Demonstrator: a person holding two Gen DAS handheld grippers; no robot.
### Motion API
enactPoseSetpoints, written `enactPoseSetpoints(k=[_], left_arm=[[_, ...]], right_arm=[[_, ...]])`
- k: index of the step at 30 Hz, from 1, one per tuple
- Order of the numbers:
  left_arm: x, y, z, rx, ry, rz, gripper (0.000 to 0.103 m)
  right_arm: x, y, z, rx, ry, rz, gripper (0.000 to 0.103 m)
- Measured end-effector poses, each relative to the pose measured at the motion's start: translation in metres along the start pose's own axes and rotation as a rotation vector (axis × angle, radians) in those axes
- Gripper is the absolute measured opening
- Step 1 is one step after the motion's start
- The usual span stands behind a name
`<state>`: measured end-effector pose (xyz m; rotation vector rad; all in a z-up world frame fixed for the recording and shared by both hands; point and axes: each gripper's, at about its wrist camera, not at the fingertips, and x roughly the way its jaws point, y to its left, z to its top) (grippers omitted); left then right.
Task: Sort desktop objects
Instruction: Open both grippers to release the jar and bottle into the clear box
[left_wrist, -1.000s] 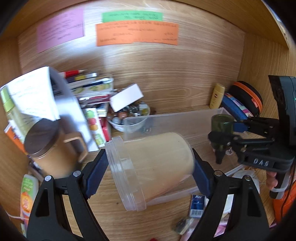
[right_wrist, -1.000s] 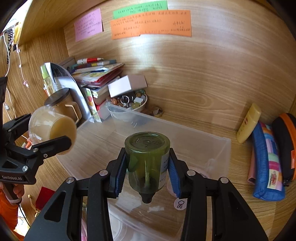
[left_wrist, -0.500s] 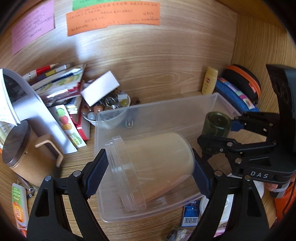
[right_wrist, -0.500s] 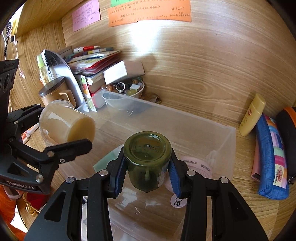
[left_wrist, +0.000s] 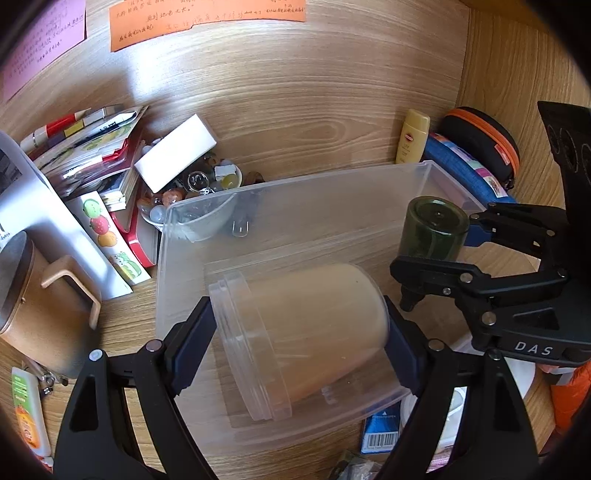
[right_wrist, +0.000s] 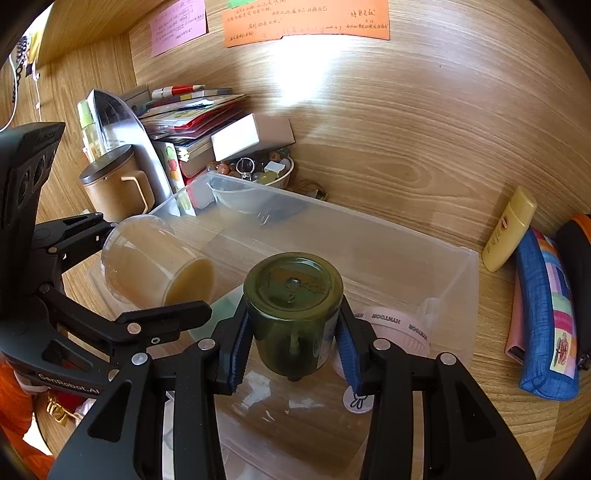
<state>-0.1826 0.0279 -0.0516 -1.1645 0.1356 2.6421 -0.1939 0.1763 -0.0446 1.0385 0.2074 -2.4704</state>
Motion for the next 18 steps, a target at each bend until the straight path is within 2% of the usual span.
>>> enactPoseSetpoints(k=[5,11,18], left_arm=[[-0.0004,-0.0003,0.0005,0.004,-0.007,-0.003,0.085],[-0.0018,0.0012,-0.0007,0.004,-0.017,0.018,0.085],[-0.0020,0.0025,-0.0004,0.005,-0.018,0.004,0.086]], right_arm=[[0.0012,0.0032,-0.0009,-0.014,0.010,-0.004,0.038],[-0.0004,0.0049,-0.0020,-0.023,0.006,-0.018,0.045],[-0.0019,0.0036,-0.0010,-0.023,-0.004,-0.022,0.049]])
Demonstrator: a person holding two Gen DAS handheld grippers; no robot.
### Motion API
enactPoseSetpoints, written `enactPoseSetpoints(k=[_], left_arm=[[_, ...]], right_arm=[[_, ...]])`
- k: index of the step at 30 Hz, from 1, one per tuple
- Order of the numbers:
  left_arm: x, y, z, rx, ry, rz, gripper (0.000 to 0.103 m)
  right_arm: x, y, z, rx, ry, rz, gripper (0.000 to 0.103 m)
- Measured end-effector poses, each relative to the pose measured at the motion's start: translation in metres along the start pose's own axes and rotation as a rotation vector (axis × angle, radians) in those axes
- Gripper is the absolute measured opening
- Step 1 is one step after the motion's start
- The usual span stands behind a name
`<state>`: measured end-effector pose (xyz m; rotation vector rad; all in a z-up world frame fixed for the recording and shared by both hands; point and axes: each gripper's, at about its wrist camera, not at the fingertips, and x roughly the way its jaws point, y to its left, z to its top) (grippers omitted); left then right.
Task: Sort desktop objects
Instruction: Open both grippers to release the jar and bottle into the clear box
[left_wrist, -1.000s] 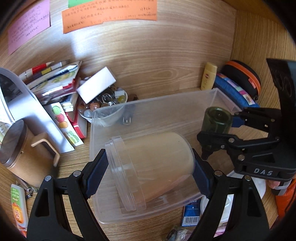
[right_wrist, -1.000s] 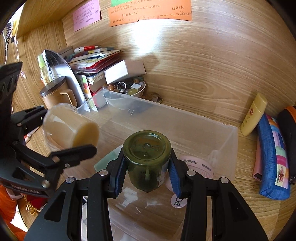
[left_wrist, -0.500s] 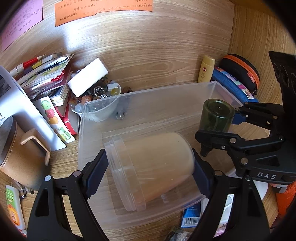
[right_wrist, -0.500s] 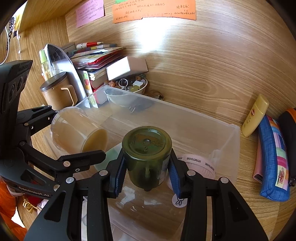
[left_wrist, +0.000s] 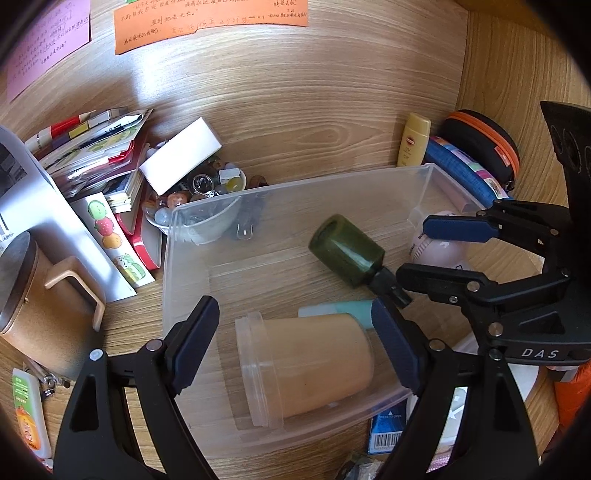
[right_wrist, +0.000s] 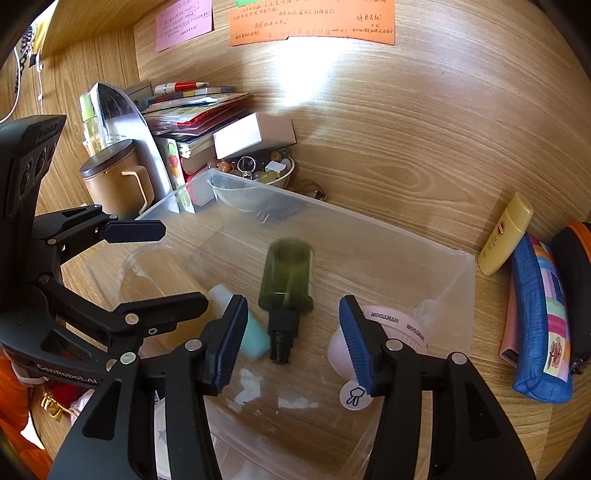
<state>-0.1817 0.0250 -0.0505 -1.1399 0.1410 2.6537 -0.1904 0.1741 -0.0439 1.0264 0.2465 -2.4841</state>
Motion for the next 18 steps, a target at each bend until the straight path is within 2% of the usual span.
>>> enactPoseSetpoints(k=[3,7,11,14,16,18], left_arm=[[0.000,-0.001,-0.001,0.005,0.001,-0.013,0.090],[-0.002,-0.002,-0.001,0.008,0.000,-0.009,0.090],[-0.007,-0.002,-0.002,0.009,-0.019,0.010,0.094],[-0.016,0.002,-0.001,-0.006,-0.047,0.000,0.096],[-0.020,0.003,0.000,-0.010,-0.060,0.013,0.098],[-0.025,0.004,0.001,-0.015,-0.071,0.017,0.098]], right_arm=[[-0.001,-0.001,0.000,0.002,-0.010,-0.006,0.053],[-0.002,0.000,0.000,-0.005,-0.016,-0.019,0.056],[-0.006,0.000,0.000,-0.010,-0.024,-0.017,0.058],[-0.012,0.002,0.001,-0.019,-0.047,-0.020,0.065],[-0.017,0.002,0.003,-0.020,-0.066,-0.035,0.073],[-0.020,0.001,0.005,-0.016,-0.068,-0.040,0.075]])
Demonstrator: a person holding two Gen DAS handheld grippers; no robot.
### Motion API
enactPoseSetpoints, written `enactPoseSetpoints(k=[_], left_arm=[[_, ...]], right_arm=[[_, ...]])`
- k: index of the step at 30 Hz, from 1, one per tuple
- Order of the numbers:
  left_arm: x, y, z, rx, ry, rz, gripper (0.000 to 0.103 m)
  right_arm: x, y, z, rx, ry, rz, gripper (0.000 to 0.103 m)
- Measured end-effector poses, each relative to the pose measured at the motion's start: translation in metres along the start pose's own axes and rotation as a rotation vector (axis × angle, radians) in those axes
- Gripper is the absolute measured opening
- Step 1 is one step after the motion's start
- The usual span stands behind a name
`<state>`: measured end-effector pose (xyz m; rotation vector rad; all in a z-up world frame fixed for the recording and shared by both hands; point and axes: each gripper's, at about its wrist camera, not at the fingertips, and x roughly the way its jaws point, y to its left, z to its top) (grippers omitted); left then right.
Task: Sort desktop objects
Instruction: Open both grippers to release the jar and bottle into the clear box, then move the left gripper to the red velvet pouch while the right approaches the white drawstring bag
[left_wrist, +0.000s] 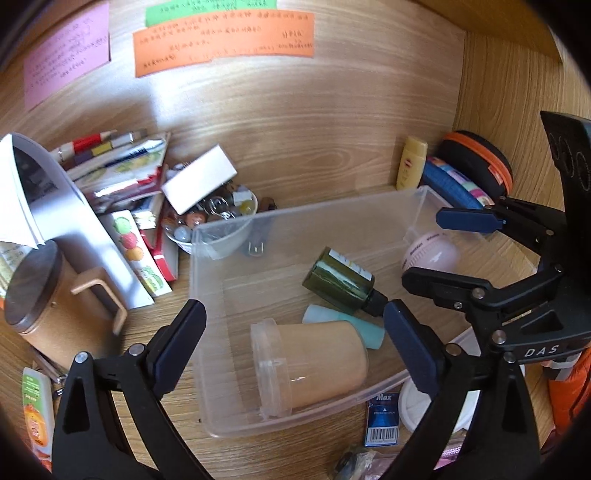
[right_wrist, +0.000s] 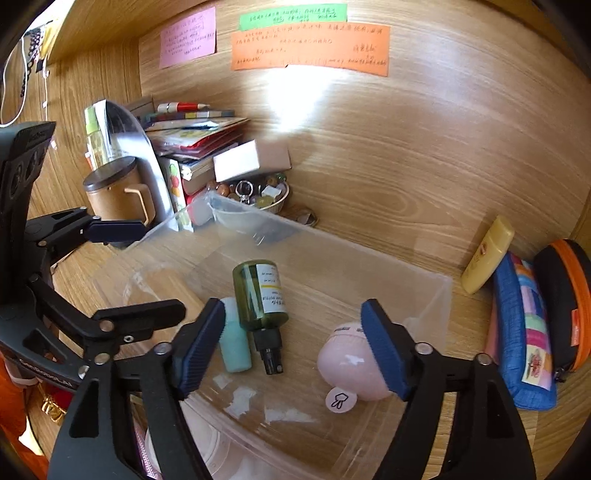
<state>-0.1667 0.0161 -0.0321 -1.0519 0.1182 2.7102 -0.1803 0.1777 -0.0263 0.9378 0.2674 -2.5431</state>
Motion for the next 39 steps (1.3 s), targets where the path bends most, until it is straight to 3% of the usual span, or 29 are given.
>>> enactPoseSetpoints(k=[5,7,13,20,29,39], left_arm=[[-0.018,0.002,0.006,-0.013,-0.039,-0.005,0.099],[-0.027,0.002,0.007,-0.010,-0.057,0.007,0.099],[-0.052,-0.003,0.008,0.006,-0.109,0.068,0.100],[-0.078,-0.008,-0.005,0.002,-0.145,0.104,0.102],[-0.087,-0.002,-0.039,-0.029,-0.099,0.131,0.102],[-0.083,0.023,-0.094,-0.138,0.020,0.136,0.102]], right_arm=[[-0.015,0.005,0.004,-0.023,-0.007,-0.037,0.077],[-0.026,0.008,0.003,-0.043,-0.023,-0.061,0.084],[-0.058,0.015,-0.004,-0.077,-0.072,-0.144,0.093],[-0.087,0.005,-0.024,-0.025,-0.072,-0.193,0.094],[-0.111,-0.007,-0.063,0.062,-0.042,-0.217,0.095],[-0.104,0.001,-0.093,0.095,0.015,-0.198,0.095]])
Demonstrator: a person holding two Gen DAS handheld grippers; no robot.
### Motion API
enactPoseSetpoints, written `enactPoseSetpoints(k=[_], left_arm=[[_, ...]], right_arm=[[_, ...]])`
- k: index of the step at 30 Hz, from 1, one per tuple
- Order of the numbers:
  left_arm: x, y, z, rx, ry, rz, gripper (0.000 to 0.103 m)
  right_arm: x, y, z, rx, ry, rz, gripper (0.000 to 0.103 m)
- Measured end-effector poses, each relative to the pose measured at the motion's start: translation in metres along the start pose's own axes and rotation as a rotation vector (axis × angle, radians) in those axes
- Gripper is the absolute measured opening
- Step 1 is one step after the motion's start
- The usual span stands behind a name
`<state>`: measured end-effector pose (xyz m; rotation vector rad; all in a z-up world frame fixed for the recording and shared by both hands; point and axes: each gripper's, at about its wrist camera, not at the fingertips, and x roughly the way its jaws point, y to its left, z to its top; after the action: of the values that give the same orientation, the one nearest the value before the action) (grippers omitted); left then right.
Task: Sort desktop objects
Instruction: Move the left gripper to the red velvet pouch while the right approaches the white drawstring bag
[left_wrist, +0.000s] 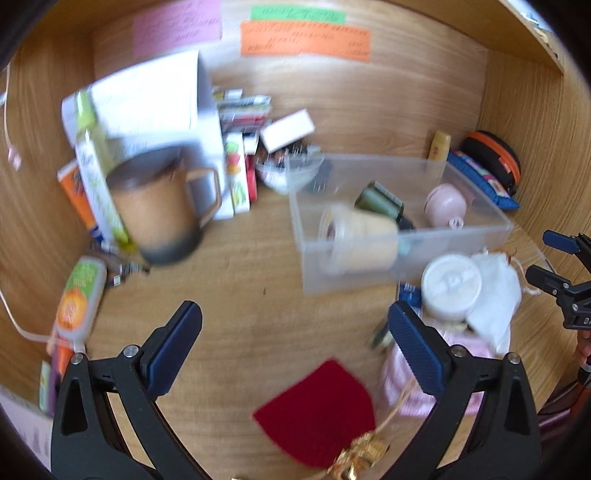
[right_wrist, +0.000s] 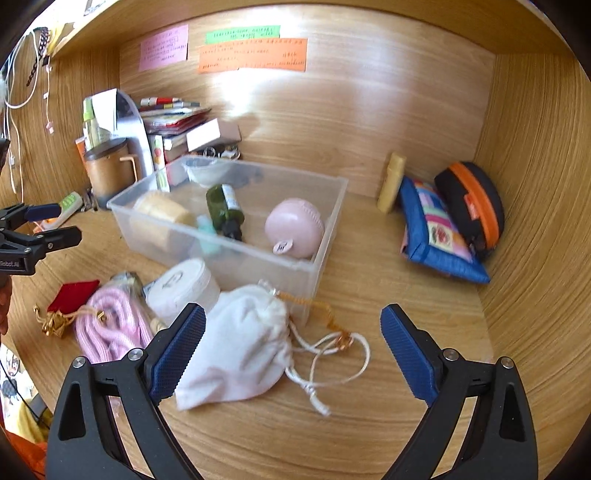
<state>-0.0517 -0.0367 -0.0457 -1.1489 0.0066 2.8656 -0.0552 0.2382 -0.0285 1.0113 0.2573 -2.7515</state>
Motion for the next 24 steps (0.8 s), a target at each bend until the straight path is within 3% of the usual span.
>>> enactPoseSetpoints(k=[11,24], left_arm=[[-0.007,0.006,-0.040,-0.001,0.048,0.021,0.102],[-0.008,0.021,-0.073,-0.077,0.103,-0.073,0.102]], right_arm=[[0.018,0.004,-0.029,0.078,0.100,0.035,0.095],[0.044,0.022,-0.026,0.065,0.162,0.062,0.096]])
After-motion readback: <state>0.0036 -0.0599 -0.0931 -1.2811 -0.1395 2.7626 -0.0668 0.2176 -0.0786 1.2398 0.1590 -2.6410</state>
